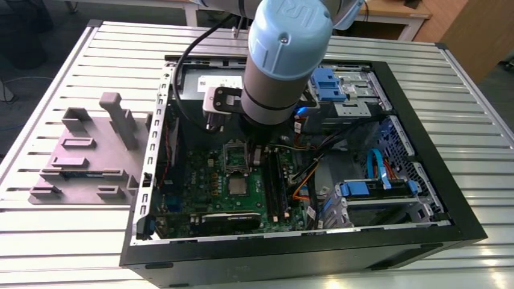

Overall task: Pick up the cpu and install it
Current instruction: 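Close the cpu cover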

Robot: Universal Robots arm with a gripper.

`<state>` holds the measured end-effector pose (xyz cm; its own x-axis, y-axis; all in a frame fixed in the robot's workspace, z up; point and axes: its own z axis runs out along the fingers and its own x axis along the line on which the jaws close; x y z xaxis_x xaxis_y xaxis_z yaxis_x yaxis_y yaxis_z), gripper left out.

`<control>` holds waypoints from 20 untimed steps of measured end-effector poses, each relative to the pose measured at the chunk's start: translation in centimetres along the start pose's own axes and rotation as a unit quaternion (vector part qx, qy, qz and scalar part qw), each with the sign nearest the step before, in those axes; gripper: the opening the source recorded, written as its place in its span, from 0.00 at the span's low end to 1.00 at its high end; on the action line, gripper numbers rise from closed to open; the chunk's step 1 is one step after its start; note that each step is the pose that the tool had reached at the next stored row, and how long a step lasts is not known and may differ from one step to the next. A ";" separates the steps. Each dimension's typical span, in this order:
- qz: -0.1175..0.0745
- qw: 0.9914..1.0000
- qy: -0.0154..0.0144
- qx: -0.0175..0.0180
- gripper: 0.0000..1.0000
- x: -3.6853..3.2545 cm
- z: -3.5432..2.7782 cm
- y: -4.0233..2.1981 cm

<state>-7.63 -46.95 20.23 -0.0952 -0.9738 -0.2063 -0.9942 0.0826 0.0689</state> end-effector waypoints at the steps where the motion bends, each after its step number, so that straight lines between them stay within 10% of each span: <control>1: 0.000 1.000 0.000 0.000 0.11 -0.01 -0.06 0.01; 20: 0.000 1.000 -0.004 0.000 0.11 -0.12 -0.36 0.03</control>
<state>-7.62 -46.91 20.60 -0.0952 -0.9721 -0.2145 -0.9942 0.0820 0.0695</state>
